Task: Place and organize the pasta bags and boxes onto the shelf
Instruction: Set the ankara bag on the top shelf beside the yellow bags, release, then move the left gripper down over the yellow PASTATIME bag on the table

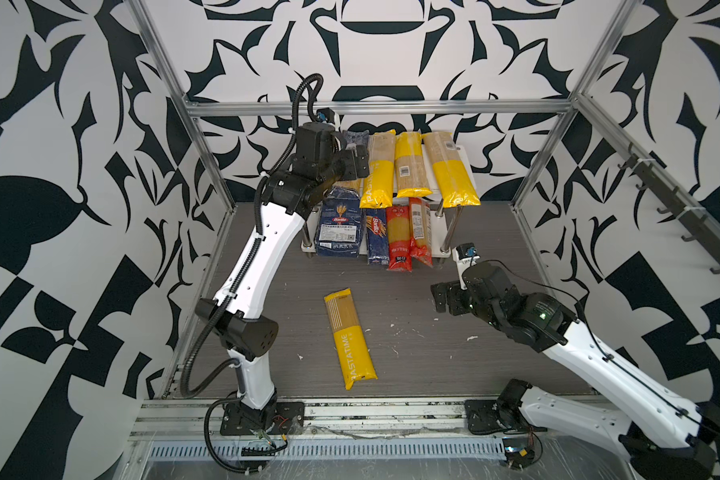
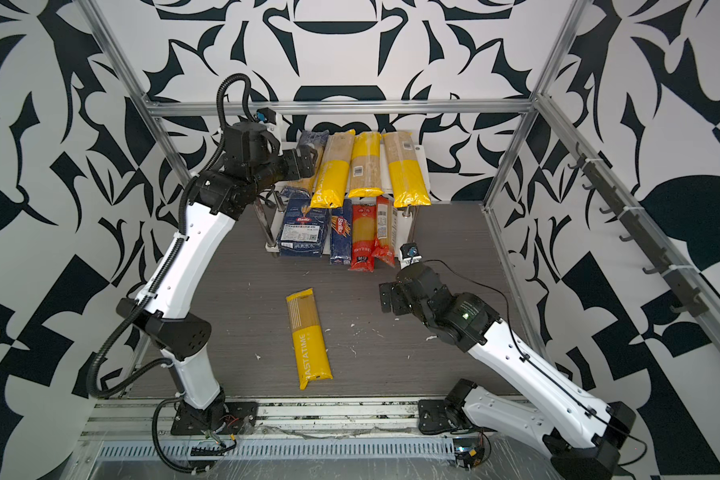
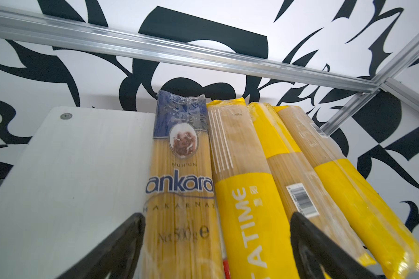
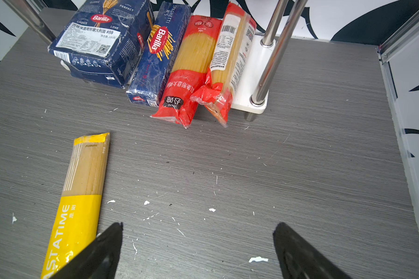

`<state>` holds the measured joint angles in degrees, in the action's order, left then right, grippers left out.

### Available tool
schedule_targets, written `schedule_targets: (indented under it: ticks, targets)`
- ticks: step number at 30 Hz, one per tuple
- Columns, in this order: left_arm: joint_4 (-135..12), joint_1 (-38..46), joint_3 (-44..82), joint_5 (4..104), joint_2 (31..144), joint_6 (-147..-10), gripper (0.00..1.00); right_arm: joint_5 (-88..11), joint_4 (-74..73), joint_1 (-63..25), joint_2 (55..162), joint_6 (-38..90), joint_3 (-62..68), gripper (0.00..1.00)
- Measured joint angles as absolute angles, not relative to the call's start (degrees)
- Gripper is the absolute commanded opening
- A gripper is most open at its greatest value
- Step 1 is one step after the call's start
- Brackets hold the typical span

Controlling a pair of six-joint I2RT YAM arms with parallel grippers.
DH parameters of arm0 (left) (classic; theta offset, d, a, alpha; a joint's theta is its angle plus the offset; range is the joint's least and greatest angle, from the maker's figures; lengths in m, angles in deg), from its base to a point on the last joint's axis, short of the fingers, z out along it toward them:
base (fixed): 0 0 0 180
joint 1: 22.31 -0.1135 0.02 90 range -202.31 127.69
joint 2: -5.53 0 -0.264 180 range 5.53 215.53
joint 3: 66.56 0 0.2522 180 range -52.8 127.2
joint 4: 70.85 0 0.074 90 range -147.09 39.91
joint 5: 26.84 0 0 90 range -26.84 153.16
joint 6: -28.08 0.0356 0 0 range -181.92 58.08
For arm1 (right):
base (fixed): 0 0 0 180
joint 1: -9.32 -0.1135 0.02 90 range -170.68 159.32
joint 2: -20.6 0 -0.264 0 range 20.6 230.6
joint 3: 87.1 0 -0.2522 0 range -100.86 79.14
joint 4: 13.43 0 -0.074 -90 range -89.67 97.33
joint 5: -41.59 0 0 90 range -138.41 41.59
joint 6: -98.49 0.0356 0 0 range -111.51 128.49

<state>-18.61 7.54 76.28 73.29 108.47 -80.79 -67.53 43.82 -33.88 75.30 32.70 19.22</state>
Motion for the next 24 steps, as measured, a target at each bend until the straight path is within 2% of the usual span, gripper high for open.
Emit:
schedule_targets:
  ticks: [12,16,24]
  targets:
    - [-28.16,15.82,34.25,81.42,80.76,-83.94,0.99,-65.87,43.73,-33.88,75.34,33.2,19.63,1.0]
    - [-28.64,21.15,21.61,86.23,72.89,-87.72,1.0,-64.88,43.25,-33.88,75.32,33.9,20.05,1.0]
    - [-27.29,33.79,3.78,94.77,67.95,-98.08,0.99,-62.68,41.91,-33.88,75.56,35.32,22.54,1.0]
